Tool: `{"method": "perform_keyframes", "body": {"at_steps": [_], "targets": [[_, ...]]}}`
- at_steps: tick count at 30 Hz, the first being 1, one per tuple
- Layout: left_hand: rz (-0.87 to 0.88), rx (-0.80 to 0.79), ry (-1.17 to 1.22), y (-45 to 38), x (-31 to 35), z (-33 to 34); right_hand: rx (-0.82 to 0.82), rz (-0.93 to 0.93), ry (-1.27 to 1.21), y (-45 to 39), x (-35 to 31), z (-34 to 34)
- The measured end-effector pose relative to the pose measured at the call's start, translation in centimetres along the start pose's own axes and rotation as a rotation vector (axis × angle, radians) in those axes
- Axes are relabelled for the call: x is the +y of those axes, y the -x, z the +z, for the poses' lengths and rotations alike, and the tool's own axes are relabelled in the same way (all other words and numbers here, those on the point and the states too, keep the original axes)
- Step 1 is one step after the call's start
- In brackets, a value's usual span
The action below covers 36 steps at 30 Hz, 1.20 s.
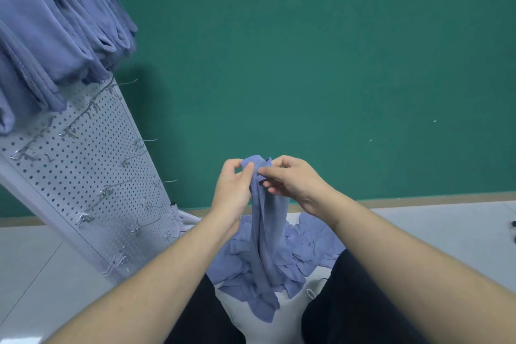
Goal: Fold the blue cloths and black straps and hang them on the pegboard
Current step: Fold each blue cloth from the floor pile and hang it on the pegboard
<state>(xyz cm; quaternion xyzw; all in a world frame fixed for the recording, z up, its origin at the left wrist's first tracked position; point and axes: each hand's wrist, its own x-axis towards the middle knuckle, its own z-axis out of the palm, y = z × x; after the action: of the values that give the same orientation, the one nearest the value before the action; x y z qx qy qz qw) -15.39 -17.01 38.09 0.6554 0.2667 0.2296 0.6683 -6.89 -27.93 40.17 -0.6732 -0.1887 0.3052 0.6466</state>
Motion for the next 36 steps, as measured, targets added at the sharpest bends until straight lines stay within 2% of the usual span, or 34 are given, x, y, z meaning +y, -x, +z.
{"method": "perform_keyframes", "body": {"at_steps": [8, 16, 19, 22, 26, 29, 33, 36], "targets": [[0.047, -0.064, -0.086, 1.2, -0.2, -0.3, 0.008, 0.154, -0.261, 0.9, 0.6, 0.2], [0.054, -0.153, -0.135, 1.2, -0.4, -1.0, -0.013, 0.187, -0.288, 1.3, 0.4, 0.1], [0.073, -0.146, -0.133, 1.4, -0.7, -0.8, -0.026, 0.168, -0.26, 1.6, 0.5, 0.3], [0.015, -0.119, 0.008, 1.5, -0.5, -0.6, -0.005, 0.086, -0.178, 1.8, 0.6, 0.5], [0.021, -0.166, 0.081, 1.9, 0.1, -0.9, 0.01, 0.03, -0.137, 2.2, 0.0, 0.5], [0.058, -0.194, 0.033, 2.1, 0.4, -1.0, -0.013, 0.027, -0.118, 2.5, -0.3, 0.5], [0.079, -0.137, -0.017, 1.6, 0.2, -1.3, -0.103, 0.055, -0.025, 2.7, -0.6, -0.2], [0.08, -0.162, -0.07, 1.0, 0.2, -1.5, 0.044, -0.122, 0.217, 2.0, -0.1, -1.4]]}}
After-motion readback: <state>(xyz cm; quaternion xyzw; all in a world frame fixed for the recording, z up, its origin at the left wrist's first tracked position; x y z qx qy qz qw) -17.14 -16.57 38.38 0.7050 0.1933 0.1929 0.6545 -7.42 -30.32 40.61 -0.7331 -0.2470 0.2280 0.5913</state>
